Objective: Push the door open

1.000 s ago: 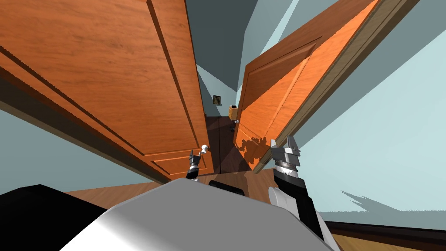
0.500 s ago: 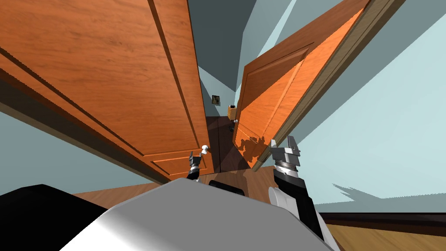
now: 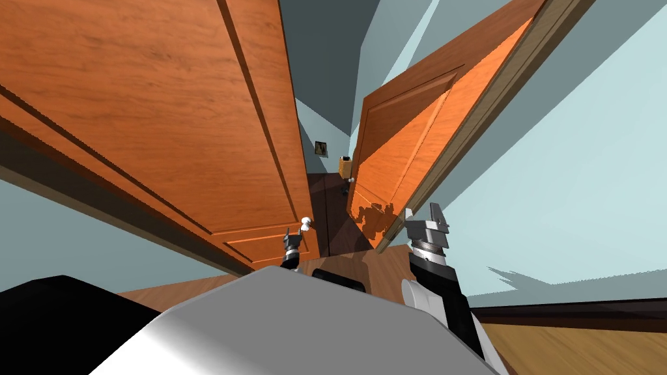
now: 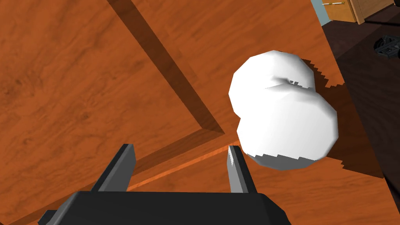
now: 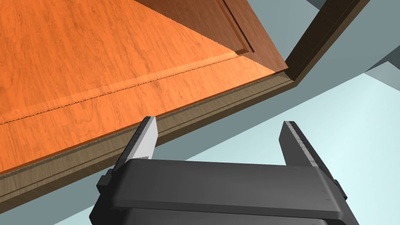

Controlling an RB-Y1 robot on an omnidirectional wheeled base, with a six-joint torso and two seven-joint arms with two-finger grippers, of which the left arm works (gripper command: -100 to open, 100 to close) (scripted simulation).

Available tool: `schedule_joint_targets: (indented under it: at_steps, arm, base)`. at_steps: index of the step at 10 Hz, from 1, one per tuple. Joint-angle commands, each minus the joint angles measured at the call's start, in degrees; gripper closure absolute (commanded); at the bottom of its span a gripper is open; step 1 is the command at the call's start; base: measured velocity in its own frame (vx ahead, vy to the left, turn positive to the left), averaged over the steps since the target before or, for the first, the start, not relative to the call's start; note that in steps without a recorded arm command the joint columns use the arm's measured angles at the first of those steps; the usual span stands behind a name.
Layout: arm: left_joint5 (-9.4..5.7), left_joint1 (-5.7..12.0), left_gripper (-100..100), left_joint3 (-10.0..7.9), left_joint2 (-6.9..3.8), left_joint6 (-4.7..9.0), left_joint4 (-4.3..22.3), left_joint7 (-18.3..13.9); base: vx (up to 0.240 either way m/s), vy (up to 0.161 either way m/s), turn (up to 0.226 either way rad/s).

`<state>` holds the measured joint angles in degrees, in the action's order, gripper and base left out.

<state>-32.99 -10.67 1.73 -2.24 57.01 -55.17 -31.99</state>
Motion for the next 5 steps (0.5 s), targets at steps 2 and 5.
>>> schedule_joint_targets:
  at_steps: [2,5]
  arm:
    - [-0.38,0.51,-100,1.82,1.21,-0.57,-1.0,-1.23]
    - [-0.38,0.51,-100,1.82,1.21,-0.57,-1.0,-1.23]
  base:
    - [-0.026,0.0,-0.012]
    - [0.002,0.004,0.0]
